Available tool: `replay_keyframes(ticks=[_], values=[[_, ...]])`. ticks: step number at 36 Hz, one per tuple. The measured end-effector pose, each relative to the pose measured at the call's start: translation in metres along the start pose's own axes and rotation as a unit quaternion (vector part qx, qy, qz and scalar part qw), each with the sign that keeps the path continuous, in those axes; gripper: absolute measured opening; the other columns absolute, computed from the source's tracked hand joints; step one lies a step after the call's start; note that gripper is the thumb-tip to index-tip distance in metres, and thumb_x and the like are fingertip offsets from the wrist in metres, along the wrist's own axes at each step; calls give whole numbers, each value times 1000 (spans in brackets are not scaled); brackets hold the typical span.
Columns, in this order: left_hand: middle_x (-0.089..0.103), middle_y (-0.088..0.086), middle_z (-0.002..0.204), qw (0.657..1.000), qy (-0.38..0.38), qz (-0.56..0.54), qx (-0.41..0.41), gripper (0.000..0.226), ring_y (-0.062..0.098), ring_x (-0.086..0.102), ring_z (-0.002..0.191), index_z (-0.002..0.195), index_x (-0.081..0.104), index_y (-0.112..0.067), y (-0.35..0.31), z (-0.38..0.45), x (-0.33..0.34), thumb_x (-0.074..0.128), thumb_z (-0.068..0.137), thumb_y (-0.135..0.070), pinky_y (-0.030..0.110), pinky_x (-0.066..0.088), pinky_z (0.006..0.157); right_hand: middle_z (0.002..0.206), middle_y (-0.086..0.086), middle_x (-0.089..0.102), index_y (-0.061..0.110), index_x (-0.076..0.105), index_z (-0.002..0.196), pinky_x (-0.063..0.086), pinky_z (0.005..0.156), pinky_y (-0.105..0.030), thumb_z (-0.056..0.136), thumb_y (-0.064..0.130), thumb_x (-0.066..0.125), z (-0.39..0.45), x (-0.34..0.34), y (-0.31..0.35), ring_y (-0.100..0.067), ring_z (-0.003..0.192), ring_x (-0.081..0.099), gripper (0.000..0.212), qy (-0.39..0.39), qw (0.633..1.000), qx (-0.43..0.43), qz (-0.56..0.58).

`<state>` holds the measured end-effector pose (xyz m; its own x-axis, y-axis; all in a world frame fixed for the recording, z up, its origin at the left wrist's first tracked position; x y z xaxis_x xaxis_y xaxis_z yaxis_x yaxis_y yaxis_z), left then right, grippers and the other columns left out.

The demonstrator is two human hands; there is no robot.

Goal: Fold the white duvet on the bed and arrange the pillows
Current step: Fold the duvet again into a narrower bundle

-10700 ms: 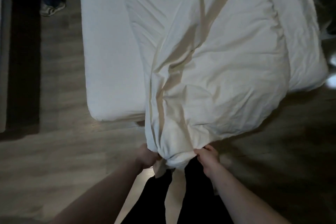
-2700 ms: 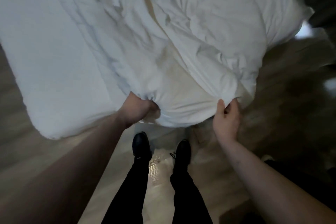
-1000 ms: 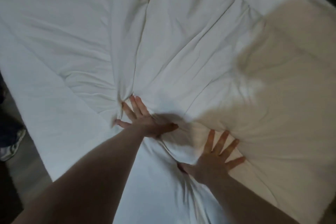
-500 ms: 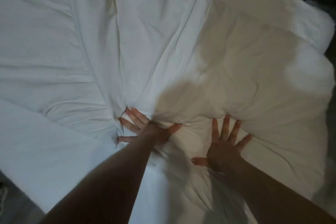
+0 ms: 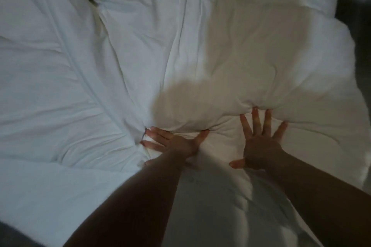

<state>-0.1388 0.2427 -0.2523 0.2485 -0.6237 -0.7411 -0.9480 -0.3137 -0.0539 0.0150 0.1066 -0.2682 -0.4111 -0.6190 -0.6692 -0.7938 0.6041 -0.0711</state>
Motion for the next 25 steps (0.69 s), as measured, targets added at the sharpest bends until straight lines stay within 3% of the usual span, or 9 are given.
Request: replay_keyframes(ticks=[4, 8, 12, 18, 20, 22, 25], values=[[-44, 0, 149, 1000, 5, -3, 15, 181, 36, -41, 138, 140, -42, -9, 8, 10, 4, 45, 11, -103, 75, -11, 104, 135, -16, -60, 20, -50, 133, -13, 100, -81, 45, 98, 52, -5, -1, 8, -48, 130, -46, 156, -3, 999, 31, 8], [-38, 2, 153, 999, -29, -16, 41, 181, 37, -35, 141, 142, -38, -8, 13, 10, 12, 37, 8, -104, 76, -7, 105, 144, -17, -52, 15, -48, 135, -12, 97, -81, 50, 82, 70, -13, -4, 20, -50, 135, -38, 160, -12, 998, 60, 26], [-43, 1, 150, 999, -11, -8, 49, 180, 35, -39, 138, 142, -39, -9, 17, 4, 5, 46, 15, -103, 72, -10, 108, 152, -15, -41, 18, -40, 143, -4, 102, -80, 60, 70, 75, -22, -5, 28, -50, 140, -29, 151, -23, 997, 63, 50], [-44, 8, 151, 986, 86, 90, 114, 164, 37, -37, 140, 146, -34, -10, 40, -8, -18, 53, 39, -100, 60, -9, 116, 157, -17, -32, 21, -29, 150, 5, 109, -75, 93, 35, 50, -68, 9, 47, -50, 143, -21, 99, -16, 997, -8, 77], [-33, 8, 157, 969, 117, 138, 168, 148, 37, -23, 146, 153, -22, -16, 57, -6, -39, 57, 53, -93, 52, -2, 120, 159, -16, -28, 22, -24, 152, 6, 113, -70, 95, 28, 45, -86, 11, 55, -49, 145, -17, 90, -22, 996, -36, 84], [-3, 10, 163, 947, 107, 176, 248, 122, 34, 4, 149, 157, 5, -19, 71, 0, -71, 60, 68, -82, 44, 15, 120, 161, -15, -23, 23, -18, 154, 8, 115, -64, 90, 29, 52, -102, 3, 65, -47, 147, -12, 95, -22, 992, -59, 107], [55, 7, 132, 914, 29, 169, 368, 65, 25, 52, 124, 132, 56, -20, 89, 18, -126, 69, 79, -56, 30, 43, 98, 161, -16, -5, 22, 0, 155, 18, 117, -56, 79, 41, 54, -112, -15, 90, -42, 148, 1, 96, -52, 980, -95, 164]])
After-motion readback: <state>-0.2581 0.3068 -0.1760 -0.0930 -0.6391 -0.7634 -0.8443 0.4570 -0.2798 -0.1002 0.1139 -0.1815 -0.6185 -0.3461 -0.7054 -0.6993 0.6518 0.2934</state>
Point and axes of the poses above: each hand's wrist, its own z-axis towards the middle knuckle, its own x-axis out of the palm, y = z × x, the point moved 1 cm from there along z, towards the middle knuckle
